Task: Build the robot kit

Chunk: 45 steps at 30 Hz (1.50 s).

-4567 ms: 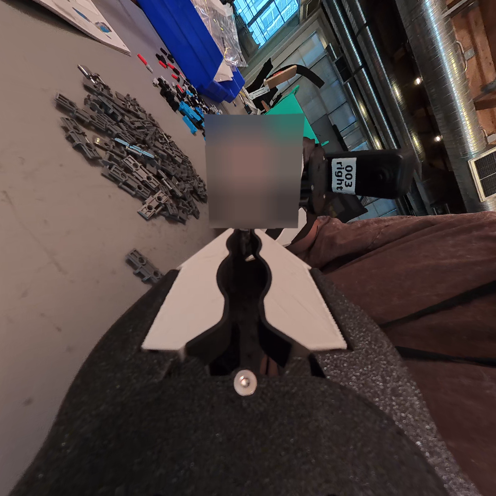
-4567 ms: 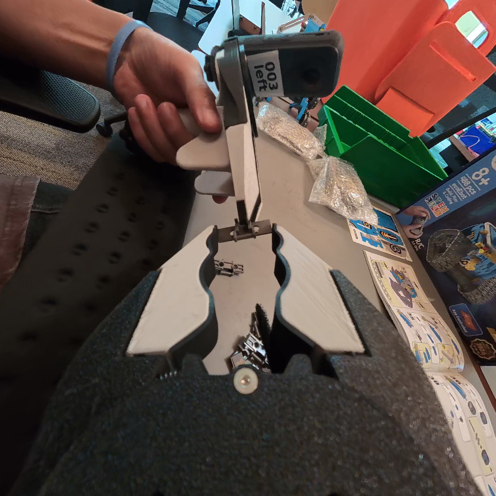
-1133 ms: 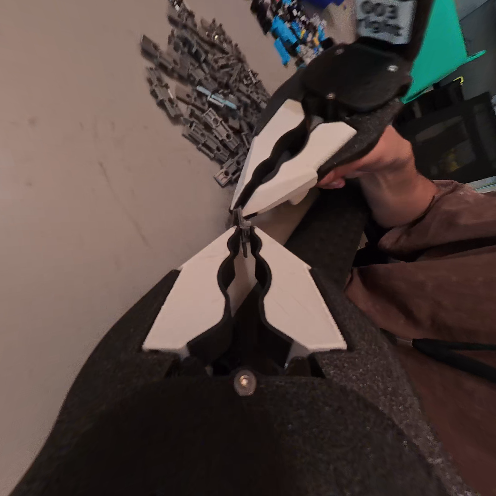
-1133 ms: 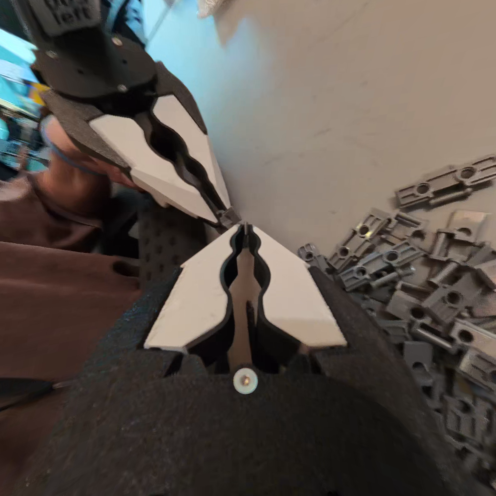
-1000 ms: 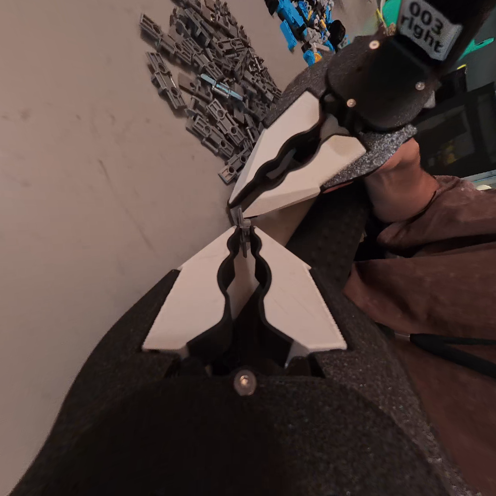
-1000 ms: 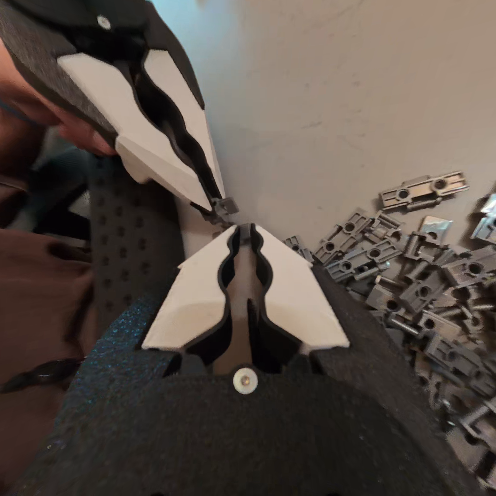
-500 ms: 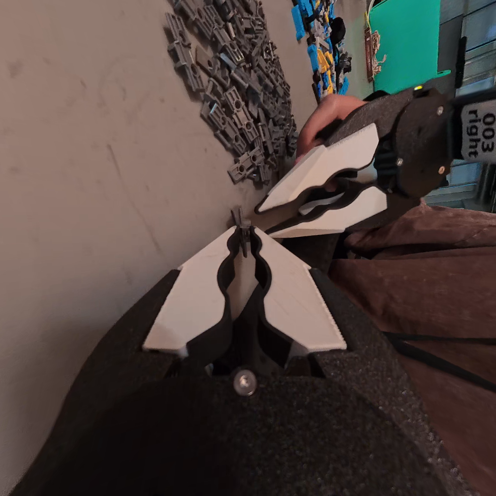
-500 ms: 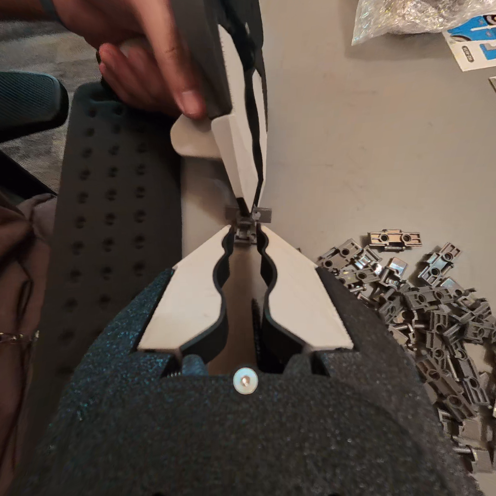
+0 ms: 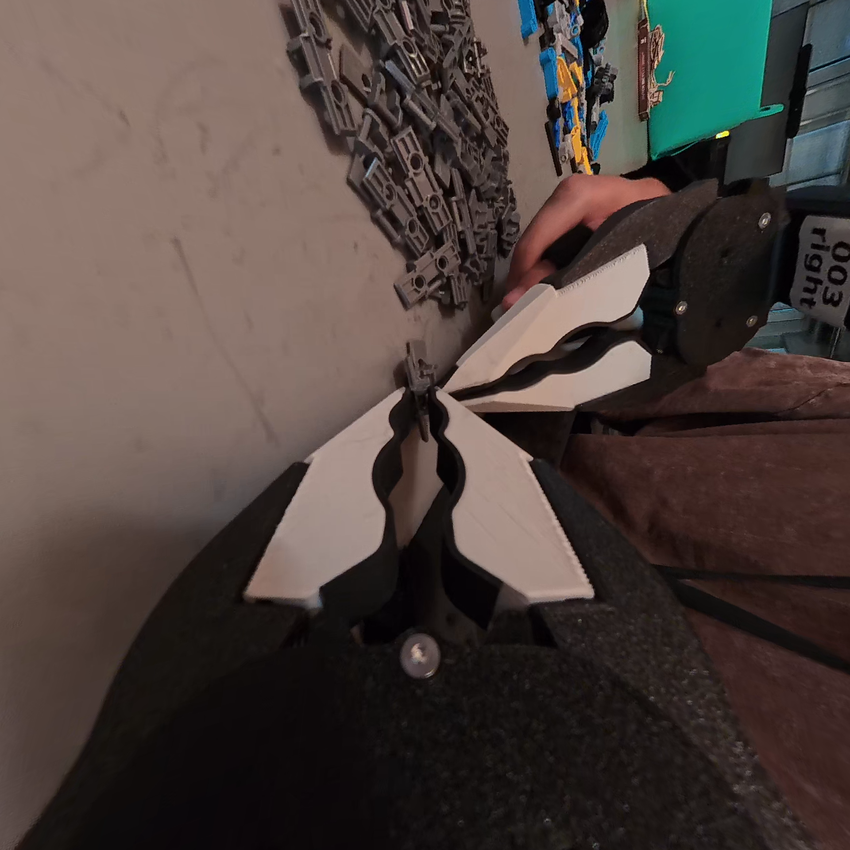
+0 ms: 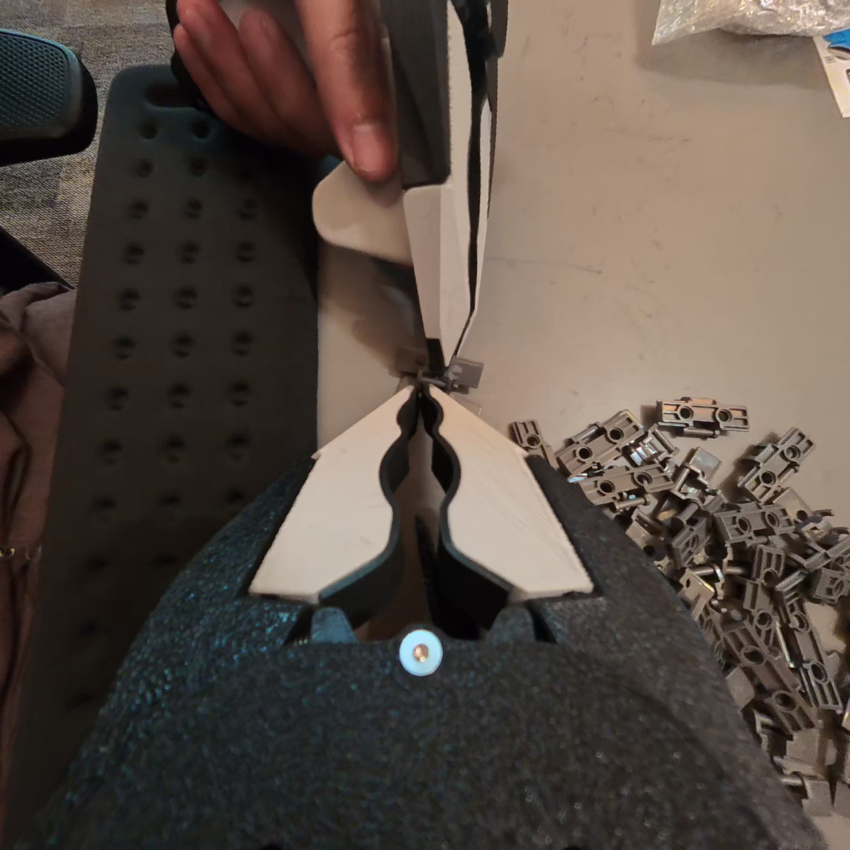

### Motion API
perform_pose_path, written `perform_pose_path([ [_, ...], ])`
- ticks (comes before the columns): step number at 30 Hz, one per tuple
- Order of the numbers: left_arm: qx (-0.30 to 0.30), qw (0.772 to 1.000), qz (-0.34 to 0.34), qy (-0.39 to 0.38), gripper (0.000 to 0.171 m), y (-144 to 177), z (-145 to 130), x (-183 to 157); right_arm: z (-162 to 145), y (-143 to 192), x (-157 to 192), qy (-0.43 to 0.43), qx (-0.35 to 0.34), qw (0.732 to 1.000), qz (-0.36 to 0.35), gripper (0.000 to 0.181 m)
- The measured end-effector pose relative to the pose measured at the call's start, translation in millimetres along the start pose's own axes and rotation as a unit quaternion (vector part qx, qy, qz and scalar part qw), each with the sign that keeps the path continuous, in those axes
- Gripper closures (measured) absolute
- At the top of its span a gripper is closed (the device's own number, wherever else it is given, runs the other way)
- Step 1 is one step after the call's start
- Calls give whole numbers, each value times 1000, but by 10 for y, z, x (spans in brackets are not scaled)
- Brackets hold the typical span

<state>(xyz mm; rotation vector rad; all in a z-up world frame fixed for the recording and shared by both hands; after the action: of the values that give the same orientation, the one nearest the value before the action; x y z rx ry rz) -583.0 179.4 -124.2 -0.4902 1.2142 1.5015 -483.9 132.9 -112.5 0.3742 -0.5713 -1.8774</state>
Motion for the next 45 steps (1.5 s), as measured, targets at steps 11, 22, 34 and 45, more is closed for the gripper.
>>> perform_pose_path([
  [11,5,1000,3,0,165,-23,10,-12,-15,57,-2,-36,5,997,-72,160],
  [22,-2,1000,-1,5,165,-19,20,-2,-61,26,13,-44,23,994,-96,159],
  [34,-1,1000,-4,11,165,-15,42,15,-76,16,-7,-5,13,997,-71,165],
  [45,17,999,-3,-28,165,-29,99,-28,-76,7,-9,-9,6,998,-58,165],
])
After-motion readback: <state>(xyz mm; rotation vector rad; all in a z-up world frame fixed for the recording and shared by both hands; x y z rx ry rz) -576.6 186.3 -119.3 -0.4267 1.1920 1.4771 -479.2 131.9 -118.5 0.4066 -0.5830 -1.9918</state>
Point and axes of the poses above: each gripper's, where its closed fingertips meet, y back along the fingers, z out of its top, x = y × z across the jaws, the point moved 7 cm from there along y, back along the fingers, and after that the axes turned 12 degrees about -x, right-handed, at the moved point
